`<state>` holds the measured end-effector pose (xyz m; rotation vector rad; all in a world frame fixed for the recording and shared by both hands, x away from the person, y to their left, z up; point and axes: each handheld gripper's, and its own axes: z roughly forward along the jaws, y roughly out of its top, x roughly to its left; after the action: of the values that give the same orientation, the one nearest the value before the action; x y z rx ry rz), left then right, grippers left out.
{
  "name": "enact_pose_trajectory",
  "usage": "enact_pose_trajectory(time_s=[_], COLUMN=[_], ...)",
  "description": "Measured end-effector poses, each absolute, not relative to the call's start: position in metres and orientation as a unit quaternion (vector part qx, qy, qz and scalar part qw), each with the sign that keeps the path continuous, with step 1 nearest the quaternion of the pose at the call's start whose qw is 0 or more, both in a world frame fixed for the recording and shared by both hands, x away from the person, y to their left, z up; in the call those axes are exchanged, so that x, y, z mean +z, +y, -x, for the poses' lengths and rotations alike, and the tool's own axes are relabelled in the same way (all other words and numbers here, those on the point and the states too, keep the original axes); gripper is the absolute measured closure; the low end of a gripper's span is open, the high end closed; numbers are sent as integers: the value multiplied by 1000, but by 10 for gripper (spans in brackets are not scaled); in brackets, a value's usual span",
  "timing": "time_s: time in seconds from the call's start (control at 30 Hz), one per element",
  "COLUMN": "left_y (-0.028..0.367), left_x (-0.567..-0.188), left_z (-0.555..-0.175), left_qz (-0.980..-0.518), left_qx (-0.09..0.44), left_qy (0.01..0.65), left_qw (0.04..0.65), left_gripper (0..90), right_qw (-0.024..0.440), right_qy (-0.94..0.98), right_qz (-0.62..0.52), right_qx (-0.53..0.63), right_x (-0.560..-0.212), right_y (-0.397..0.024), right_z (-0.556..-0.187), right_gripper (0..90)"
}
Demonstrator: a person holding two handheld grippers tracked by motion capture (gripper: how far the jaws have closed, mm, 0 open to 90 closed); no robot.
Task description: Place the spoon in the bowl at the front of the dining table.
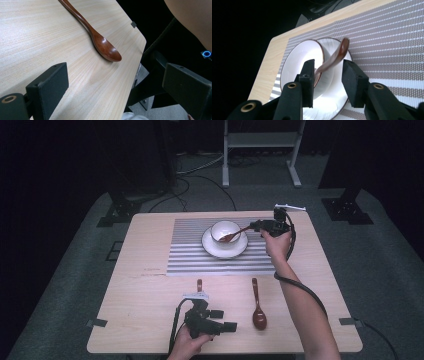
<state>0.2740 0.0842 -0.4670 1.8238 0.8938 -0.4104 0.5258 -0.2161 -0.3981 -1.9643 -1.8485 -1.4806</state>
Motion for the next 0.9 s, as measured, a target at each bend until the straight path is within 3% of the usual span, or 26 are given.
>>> enact_pose_trajectory(time_s=[0.27, 0.9], left_y=[86, 93], left_x=[-467, -467], left_z=[-275, -277], left_qz=[-757, -755], left_qx=[-167, -158], left_qy=[373, 379], left_qw=[509, 511], left_gripper=[55, 55], right_qw=[42, 83], right_qy=[-618, -655], right_qz=[620, 572], right_qx=[-481, -487], right_x=[-400, -405], right_y=[-218, -220], right_z=[-511, -473], right_gripper=[544, 469])
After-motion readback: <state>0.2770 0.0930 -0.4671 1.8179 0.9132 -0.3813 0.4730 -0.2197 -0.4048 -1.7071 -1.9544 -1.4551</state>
